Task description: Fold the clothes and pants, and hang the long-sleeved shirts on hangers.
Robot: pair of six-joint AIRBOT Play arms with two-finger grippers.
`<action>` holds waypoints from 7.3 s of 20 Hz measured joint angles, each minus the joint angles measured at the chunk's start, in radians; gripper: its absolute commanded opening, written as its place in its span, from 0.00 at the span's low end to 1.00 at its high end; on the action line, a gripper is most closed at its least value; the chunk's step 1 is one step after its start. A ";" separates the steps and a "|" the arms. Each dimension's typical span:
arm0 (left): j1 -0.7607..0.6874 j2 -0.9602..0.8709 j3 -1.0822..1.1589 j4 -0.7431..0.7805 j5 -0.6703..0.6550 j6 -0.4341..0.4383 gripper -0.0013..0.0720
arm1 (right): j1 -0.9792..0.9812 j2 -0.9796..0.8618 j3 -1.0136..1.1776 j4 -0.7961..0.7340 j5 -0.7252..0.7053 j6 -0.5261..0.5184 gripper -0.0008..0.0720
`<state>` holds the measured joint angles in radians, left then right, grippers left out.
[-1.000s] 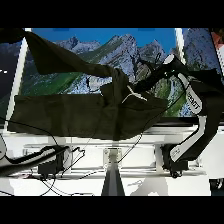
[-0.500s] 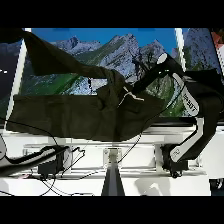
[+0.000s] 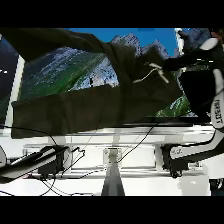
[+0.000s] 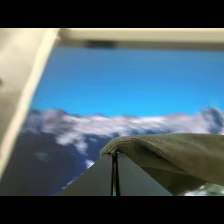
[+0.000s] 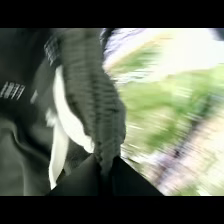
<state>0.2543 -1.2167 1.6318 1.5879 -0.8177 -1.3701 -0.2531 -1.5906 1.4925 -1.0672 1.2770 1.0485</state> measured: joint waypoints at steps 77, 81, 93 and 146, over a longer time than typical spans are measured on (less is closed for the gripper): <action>0.098 -0.538 -0.421 -0.637 0.542 0.293 0.04 | -0.220 0.091 -0.193 -0.205 0.065 0.069 0.05; 0.093 -0.526 -0.380 -0.639 0.559 0.270 0.04 | -0.220 0.091 -0.193 -0.204 0.052 0.069 0.05; 0.115 -0.214 -0.121 -0.460 0.469 0.259 0.03 | -0.220 0.091 -0.193 -0.201 -0.029 0.069 0.05; 0.307 -0.274 -0.562 0.017 -0.201 0.042 0.04 | -0.056 -0.017 -0.193 0.016 -0.830 0.114 0.05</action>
<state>0.5610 -1.4910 1.0698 1.6051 -1.0187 -1.3285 -0.3092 -1.6077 1.2991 -1.0508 0.4469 1.1629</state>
